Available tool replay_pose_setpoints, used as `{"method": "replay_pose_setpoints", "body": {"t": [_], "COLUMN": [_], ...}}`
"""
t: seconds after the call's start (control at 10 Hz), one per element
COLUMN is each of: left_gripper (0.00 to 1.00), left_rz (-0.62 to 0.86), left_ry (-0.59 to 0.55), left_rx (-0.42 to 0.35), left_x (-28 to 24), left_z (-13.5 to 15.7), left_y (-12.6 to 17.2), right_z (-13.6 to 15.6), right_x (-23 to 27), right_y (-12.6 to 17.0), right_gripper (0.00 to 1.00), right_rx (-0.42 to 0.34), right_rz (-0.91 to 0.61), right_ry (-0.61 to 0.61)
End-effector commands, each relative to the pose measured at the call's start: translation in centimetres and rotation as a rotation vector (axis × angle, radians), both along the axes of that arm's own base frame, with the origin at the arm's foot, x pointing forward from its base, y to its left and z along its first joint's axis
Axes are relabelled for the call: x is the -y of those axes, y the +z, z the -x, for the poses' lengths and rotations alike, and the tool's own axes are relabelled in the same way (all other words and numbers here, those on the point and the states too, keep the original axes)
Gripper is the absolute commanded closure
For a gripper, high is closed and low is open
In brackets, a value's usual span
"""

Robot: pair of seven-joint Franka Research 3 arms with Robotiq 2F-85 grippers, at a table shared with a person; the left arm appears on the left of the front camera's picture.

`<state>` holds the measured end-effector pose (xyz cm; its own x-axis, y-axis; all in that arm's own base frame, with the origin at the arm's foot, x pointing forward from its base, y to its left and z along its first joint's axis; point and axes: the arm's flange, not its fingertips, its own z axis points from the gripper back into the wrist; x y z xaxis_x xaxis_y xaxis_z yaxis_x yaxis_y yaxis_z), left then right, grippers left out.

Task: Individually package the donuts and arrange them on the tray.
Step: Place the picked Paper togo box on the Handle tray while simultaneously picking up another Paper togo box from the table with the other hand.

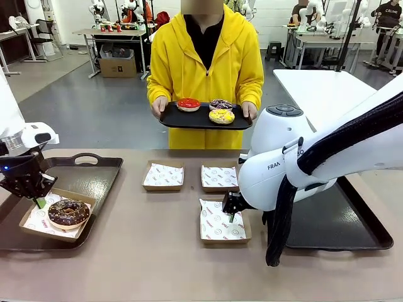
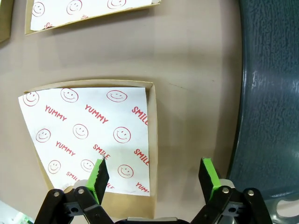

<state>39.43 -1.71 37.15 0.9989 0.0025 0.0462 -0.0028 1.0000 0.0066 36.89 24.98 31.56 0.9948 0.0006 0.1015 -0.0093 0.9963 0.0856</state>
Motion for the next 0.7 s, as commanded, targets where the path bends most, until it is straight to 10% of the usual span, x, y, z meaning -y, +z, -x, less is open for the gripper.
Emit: {"method": "replay_pose_setpoints", "body": {"t": [0.0, 0.4, 0.5, 0.6], "left_gripper": [0.99, 0.99, 0.99, 0.4], "left_rz": [-0.022, -0.02, -0.014, -0.007], "left_ry": [-0.004, -0.008, -0.016, -0.016], "left_rx": [0.002, -0.006, -0.008, -0.01], "left_x": [-0.44, -0.36, -0.4, -0.39], "left_z": [-0.52, -0.63, -0.61, -0.57], "left_y": [-0.99, -1.38, -1.39, -1.34], "right_z": [-0.64, -0.82, -0.8, -0.8], "right_x": [-1.19, -0.97, -0.91, -0.89], "right_y": [-0.57, -0.92, -0.98, -1.03], "right_gripper": [0.0, 0.0, 0.24, 0.59], "right_rx": [-0.005, -0.02, -0.018, -0.022], "right_rz": [0.032, 0.03, 0.021, 0.023], "right_ry": [-0.018, -0.018, -0.006, -0.007]}}
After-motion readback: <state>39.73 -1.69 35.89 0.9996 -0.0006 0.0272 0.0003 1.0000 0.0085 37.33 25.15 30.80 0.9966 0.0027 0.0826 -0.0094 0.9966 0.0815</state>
